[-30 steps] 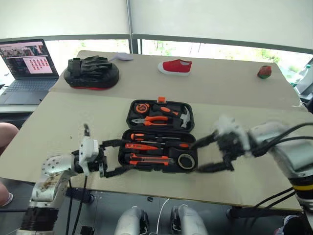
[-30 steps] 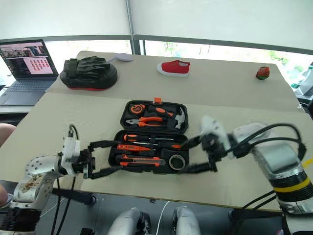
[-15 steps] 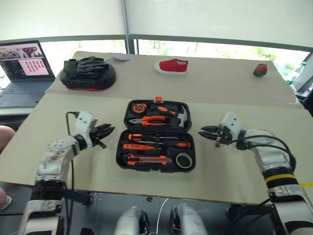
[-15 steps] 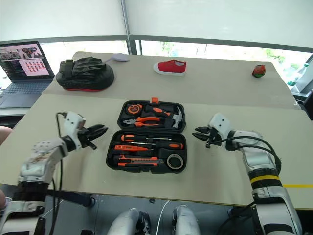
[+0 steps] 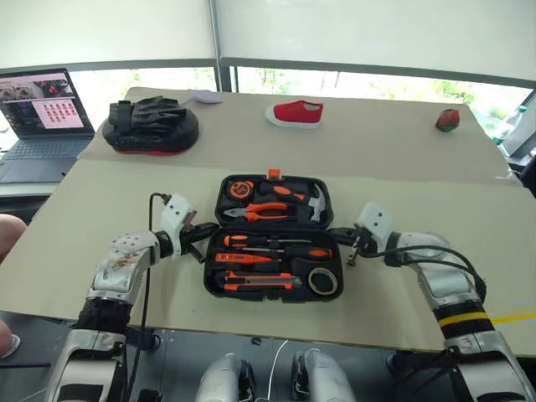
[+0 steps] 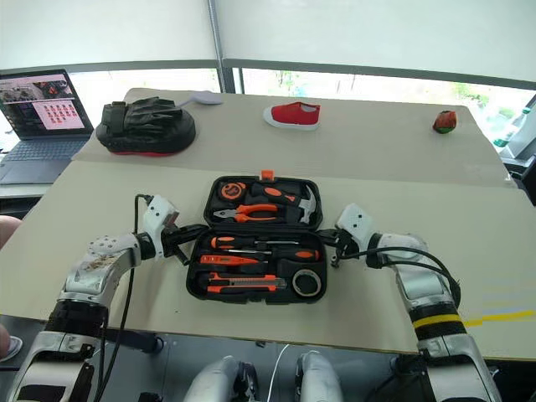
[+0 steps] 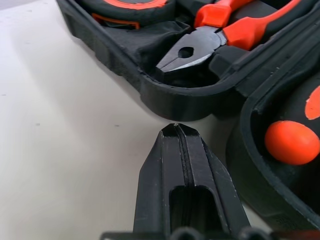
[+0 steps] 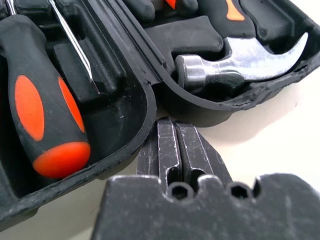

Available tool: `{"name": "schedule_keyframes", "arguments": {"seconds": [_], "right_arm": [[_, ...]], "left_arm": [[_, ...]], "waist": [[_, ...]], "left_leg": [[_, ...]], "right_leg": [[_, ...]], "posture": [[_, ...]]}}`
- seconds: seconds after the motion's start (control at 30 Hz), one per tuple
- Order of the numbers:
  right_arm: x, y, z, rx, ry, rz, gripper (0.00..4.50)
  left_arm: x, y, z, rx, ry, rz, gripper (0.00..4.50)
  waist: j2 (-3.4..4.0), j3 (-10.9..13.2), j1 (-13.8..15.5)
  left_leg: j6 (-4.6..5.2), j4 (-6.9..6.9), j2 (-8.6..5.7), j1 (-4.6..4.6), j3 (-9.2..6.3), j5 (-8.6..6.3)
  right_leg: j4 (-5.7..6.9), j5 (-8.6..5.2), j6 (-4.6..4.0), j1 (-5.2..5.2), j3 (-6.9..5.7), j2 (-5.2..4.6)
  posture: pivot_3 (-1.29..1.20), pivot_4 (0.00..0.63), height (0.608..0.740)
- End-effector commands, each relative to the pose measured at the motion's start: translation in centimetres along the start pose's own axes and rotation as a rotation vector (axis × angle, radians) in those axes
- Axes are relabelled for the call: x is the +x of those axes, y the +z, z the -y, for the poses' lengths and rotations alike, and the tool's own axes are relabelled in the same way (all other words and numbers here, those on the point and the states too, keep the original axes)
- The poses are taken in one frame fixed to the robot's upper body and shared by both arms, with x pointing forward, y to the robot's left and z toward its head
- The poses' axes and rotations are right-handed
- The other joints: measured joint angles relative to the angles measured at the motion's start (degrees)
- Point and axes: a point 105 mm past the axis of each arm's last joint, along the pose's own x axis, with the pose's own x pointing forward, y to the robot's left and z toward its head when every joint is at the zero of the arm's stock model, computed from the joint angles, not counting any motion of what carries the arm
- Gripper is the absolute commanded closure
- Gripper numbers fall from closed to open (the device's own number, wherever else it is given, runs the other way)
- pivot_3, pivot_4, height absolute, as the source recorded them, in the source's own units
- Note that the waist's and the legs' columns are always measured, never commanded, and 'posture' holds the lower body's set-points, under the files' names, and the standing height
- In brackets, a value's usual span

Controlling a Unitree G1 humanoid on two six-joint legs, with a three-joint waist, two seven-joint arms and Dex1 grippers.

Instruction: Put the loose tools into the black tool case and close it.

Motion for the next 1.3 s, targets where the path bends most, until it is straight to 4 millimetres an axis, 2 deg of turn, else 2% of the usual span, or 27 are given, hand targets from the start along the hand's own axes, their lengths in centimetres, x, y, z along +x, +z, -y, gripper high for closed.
{"name": "schedule_keyframes", "arguments": {"seconds": [0.03,0.17,0.37,0.47,0.53,0.63,0.67,0.77,0.87,0.9,0.93,1.0,1.13,1.2,1.3], "right_arm": [[-0.4,1.7,-1.5,0.0,0.037,0.054,4.47],[-0.8,1.1,-3.0,0.063,0.07,0.039,4.47],[-0.5,0.9,-3.5,0.081,0.055,0.025,4.47],[-1.2,1.6,-1.6,0.075,-0.067,0.072,4.47],[-2.0,2.0,-0.8,0.149,-0.095,0.095,4.5],[-3.0,3.3,-0.2,0.219,-0.087,0.127,3.72],[-3.4,3.7,0.2,0.21,-0.103,0.132,3.35],[-4.5,2.9,1.5,0.235,-0.152,-0.108,2.26],[-4.8,6.6,2.0,0.391,-0.087,-0.026,1.31],[-4.9,6.8,2.1,0.421,-0.075,-0.06,0.99],[-5.0,6.2,2.0,0.461,-0.066,-0.165,0.71],[-5.3,5.1,1.6,0.537,-0.053,-0.355,0.03],[-3.8,6.3,2.8,0.638,-0.055,-0.334,0.03],[-3.1,6.1,3.0,0.663,-0.053,-0.361,0.03],[-1.9,5.6,3.6,0.703,-0.073,-0.377,0.03]], "left_arm": [[0.2,0.6,1.9,0.035,-0.066,0.029,4.5],[-0.7,-0.6,2.3,0.024,-0.059,0.0,4.5],[-1.8,-1.0,1.8,-0.002,-0.036,-0.001,4.5],[-3.4,-0.7,0.8,-0.035,-0.024,0.002,4.5],[-4.2,0.0,-0.1,-0.02,0.013,0.026,3.97],[-5.5,-0.1,-1.5,-0.056,0.08,-0.042,3.04],[-5.8,0.1,-2.0,-0.08,0.104,-0.06,2.58],[-6.7,3.0,-3.0,-0.23,0.131,0.018,1.45],[-6.7,4.8,-3.1,-0.321,0.111,0.014,0.5],[-6.5,5.1,-3.2,-0.344,0.117,-0.005,0.23],[-6.2,5.1,-3.3,-0.361,0.133,-0.036,0.0],[-5.6,5.2,-3.6,-0.389,0.166,-0.075,0.0],[-3.8,5.4,-2.9,-0.455,0.137,-0.139,0.0],[-3.1,5.3,-2.4,-0.45,0.114,-0.179,0.0],[-2.0,5.2,-2.8,-0.445,0.122,-0.198,0.0]], "waist": [[0.0,0.0,-0.01],[0.0,0.0,-0.14],[0.0,0.0,-0.33],[-0.01,0.0,-0.41],[-0.02,0.01,-0.43],[-0.02,0.01,-0.34],[-0.02,0.01,-0.32],[-0.04,0.03,-0.25],[-0.12,0.07,-0.13],[-0.13,0.08,-0.12],[-0.13,0.07,-0.13],[-0.13,0.07,-0.17],[-0.24,0.09,-0.18],[-0.25,0.1,-0.21],[-0.25,0.1,-0.28]], "left_leg": [[0.0,-0.03,0.0,0.01,-0.01,0.0],[0.0,-0.05,0.01,0.04,-0.01,0.0],[-0.02,-0.06,0.08,0.12,-0.01,-0.03],[-0.32,-0.07,0.11,0.15,-0.01,-0.19],[-0.33,-0.08,0.13,0.12,0.01,-0.16],[-0.07,-0.1,0.11,0.09,0.03,0.01],[-0.07,-0.1,0.1,0.09,0.04,0.01],[-0.06,-0.11,0.09,0.08,0.03,-0.01],[-0.05,-0.12,0.09,0.04,-0.03,-0.02],[-0.04,-0.12,0.09,0.03,-0.03,-0.02],[-0.03,-0.12,0.08,0.03,-0.04,0.0],[-0.01,-0.15,0.06,0.04,-0.03,0.01],[0.0,-0.23,-0.01,0.03,-0.01,0.01],[-0.01,-0.22,-0.07,0.01,0.05,0.02],[-0.03,-0.23,-0.09,0.04,0.11,0.03]], "right_leg": [[-0.01,-0.01,-0.01,0.0,0.02,0.0],[-0.01,-0.01,0.0,0.01,0.12,-0.03],[-0.02,-0.01,0.0,0.0,0.33,-0.03],[0.0,-0.01,0.0,-0.01,0.38,-0.01],[0.01,-0.01,-0.01,-0.07,0.39,0.02],[0.01,0.01,-0.04,-0.1,0.4,0.01],[0.01,0.02,-0.04,-0.1,0.41,0.0],[0.01,0.02,-0.04,-0.11,0.42,-0.02],[-0.03,0.02,-0.04,-0.12,0.39,-0.06],[-0.03,0.03,-0.05,-0.13,0.4,-0.05],[-0.02,0.05,-0.09,-0.12,0.4,-0.02],[-0.02,0.12,-0.2,-0.09,0.4,0.0],[-0.09,0.23,-0.39,-0.1,0.4,0.02],[-0.02,0.23,-0.37,-0.12,0.39,0.21],[0.0,0.2,-0.32,-0.13,0.4,0.25]], "posture": [[0.0,0.15,0.74],[0.0,0.15,0.74],[0.0,0.15,0.74],[0.0,0.15,0.74],[0.0,0.15,0.74],[0.0,0.15,0.74],[0.0,0.15,0.74],[0.0,0.15,0.74],[0.0,0.15,0.74],[0.0,0.15,0.74],[0.0,0.15,0.74],[0.0,0.15,0.74],[0.0,0.15,0.74],[0.0,0.15,0.74],[0.0,0.15,0.74]]}}
